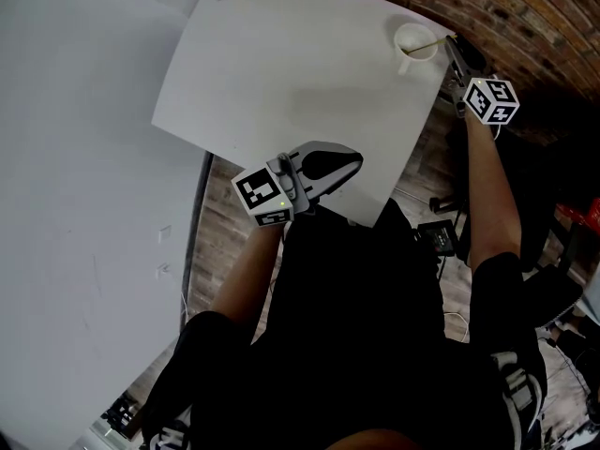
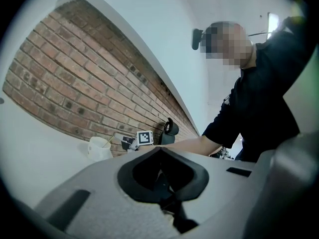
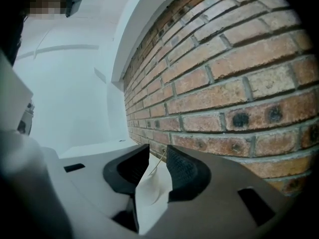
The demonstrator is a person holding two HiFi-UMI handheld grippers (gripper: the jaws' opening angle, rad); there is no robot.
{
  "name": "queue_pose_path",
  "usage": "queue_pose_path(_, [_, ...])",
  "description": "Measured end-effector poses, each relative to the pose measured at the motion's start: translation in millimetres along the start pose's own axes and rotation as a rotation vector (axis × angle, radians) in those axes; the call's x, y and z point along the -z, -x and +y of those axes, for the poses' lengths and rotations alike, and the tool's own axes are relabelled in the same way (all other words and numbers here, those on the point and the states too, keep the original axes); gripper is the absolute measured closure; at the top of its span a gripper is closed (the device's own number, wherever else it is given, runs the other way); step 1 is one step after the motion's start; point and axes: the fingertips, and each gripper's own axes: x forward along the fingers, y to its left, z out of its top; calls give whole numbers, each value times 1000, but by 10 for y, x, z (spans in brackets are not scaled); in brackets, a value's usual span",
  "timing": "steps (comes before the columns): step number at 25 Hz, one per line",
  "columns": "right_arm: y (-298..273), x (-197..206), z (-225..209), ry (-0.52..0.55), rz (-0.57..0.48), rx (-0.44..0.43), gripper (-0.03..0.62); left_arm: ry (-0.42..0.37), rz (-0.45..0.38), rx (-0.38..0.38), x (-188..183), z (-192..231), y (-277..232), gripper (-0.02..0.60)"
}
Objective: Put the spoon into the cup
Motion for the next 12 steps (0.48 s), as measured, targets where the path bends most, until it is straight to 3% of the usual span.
queue_pose_path(4, [90,-382,-12,49,-56,-4,494,-18,-17,-2,-88,-19,9,566])
queue_pose_path(12, [777,-1513,279,111,-285,-26,513,-44,-12,23,-265,-127,30,566])
